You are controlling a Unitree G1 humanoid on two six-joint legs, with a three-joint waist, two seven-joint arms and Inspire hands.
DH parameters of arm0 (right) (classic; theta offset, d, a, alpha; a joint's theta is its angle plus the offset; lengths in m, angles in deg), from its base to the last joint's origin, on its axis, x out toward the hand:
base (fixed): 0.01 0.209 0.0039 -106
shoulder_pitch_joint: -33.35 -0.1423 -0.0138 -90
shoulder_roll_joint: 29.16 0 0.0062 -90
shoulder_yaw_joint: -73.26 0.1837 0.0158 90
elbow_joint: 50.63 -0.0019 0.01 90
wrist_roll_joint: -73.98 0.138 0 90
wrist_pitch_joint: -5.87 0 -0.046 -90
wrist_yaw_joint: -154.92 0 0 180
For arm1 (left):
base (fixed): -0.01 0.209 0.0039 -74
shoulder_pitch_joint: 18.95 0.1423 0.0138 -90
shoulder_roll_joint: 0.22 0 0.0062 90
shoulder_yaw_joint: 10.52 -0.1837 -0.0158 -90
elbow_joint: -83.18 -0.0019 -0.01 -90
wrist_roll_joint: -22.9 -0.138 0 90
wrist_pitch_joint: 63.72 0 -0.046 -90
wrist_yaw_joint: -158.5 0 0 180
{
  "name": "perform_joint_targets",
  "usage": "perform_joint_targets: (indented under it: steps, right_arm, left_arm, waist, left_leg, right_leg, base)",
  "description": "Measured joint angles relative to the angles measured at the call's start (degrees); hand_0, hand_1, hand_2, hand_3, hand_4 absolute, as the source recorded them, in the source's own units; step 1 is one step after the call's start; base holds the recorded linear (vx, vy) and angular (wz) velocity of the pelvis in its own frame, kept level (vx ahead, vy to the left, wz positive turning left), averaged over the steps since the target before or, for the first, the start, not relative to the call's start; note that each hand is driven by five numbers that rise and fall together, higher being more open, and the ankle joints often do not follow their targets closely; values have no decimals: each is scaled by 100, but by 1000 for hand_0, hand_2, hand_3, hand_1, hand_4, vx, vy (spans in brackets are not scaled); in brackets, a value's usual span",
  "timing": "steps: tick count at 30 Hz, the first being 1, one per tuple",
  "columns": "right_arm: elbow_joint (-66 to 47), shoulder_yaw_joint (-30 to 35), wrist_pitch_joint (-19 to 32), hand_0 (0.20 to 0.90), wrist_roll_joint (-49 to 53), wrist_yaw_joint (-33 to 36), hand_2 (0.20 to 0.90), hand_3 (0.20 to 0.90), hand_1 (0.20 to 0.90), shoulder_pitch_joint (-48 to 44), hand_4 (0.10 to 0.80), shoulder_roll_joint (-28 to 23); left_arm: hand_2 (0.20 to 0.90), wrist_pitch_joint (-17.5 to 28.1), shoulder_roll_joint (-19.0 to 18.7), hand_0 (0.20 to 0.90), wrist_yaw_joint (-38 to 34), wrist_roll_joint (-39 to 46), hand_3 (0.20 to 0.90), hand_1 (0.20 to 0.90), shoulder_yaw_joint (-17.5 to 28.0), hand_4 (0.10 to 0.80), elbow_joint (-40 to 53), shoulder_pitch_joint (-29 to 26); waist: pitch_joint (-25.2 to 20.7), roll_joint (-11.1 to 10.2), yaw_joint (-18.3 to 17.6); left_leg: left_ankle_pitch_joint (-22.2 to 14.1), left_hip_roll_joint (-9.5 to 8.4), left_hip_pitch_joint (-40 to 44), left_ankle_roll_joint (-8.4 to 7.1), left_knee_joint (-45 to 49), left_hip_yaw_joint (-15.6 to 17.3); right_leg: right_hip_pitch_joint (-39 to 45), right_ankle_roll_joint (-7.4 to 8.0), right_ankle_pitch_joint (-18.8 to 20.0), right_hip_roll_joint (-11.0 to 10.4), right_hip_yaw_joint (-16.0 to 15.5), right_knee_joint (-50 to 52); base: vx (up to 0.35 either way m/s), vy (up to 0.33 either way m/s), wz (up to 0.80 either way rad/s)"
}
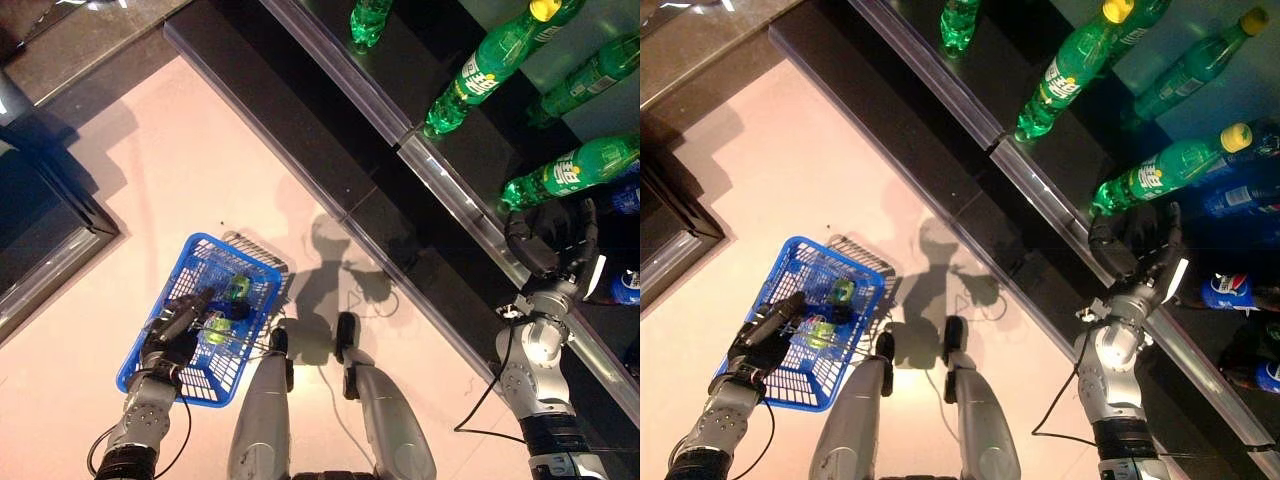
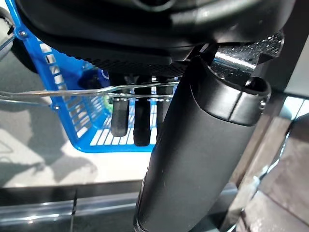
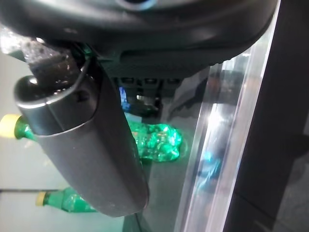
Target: Pick up the drink and place into the basket.
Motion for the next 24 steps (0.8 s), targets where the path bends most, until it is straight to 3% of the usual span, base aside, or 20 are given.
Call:
perform_joint_targets:
  steps: [15, 24]
  right_arm:
    - [160, 67, 302, 900, 1100, -371, 900, 900, 900, -852, 800, 147]
    - [752, 68, 308, 900, 1406, -449, 900, 900, 900, -1594, 800, -310]
  left_arm:
    - [300, 188, -7, 300, -4, 56, 200, 300, -252, 100, -135, -453]
    - [300, 192, -53, 300, -66, 237, 200, 300, -454, 100, -495, -847]
  waist:
    - [49, 33, -182]
    - [78, 116, -164]
  left_leg:
    - [123, -3, -81, -30, -242, 150]
    - [210, -25, -170, -60, -412, 169]
  right_leg:
    - [-256, -42, 34, -36, 94, -15]
    - [-456, -82, 55, -52, 78, -13]
  base:
    - [-58, 9, -5]
    - [-11, 1, -1]
